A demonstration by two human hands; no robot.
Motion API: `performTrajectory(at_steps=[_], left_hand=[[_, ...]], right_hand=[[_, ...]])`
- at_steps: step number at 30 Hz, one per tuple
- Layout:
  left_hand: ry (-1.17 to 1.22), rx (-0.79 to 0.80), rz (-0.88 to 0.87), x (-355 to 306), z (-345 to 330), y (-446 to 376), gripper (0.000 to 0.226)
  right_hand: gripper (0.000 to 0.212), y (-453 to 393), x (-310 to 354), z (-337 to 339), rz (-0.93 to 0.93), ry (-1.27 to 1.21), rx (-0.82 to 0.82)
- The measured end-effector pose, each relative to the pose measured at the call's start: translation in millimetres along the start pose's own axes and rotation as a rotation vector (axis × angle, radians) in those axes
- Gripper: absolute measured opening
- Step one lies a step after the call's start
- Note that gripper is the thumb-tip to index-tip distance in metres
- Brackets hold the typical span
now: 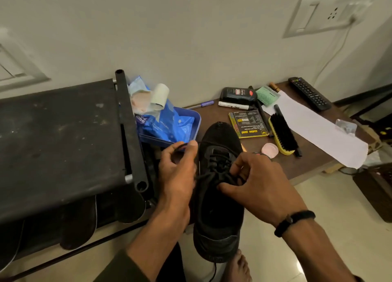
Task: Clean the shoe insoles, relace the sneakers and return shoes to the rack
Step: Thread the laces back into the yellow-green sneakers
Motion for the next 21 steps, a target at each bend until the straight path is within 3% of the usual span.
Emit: performTrajectory(at_steps=[4, 8, 11, 14, 16, 18, 21], left_hand=[[-0.161, 0.052, -0.047, 8, 17, 8, 0.037], [-0.85, 0.203, -0.373, 16, 33, 15, 0.027], [-1.048, 0.184, -0.409, 24, 38, 22, 0.039], [-1.007, 0.231, -0.574, 26, 38, 32, 0.068], [-0.916, 0.286, -0.746, 19, 35, 39, 0.069], [-0.831, 0.296, -0.853, 14, 32, 38, 0.06], [-0.698, 0.227, -0.855, 4, 28, 26, 0.033]], right_hand=[[0.031, 0, 3, 2, -0.01, 0.013, -0.031], [0.03, 1, 3, 2, -0.016, -0.016, -0.041], [0.027, 1, 1, 6, -0.031, -0.05, -0.042], [0.026, 0, -1, 8, -0.052, -0.08, -0.059], [0.027, -1, -1, 7, -0.056, -0.101, -0.049], [0.033, -4, -2, 6, -0.06, -0.147, 0.016], [0.048, -4, -5, 12, -0.093, -0.271, 0.156]])
Point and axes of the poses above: each hand's wrist, its own y-axis away from the middle knuckle, its own z-axis out of the back of the hand, x = y × z, the point moved 2 cm from there along -y, towards the middle knuckle, and after that the axes turned 5 degrees about -x, right-handed, at the moved point
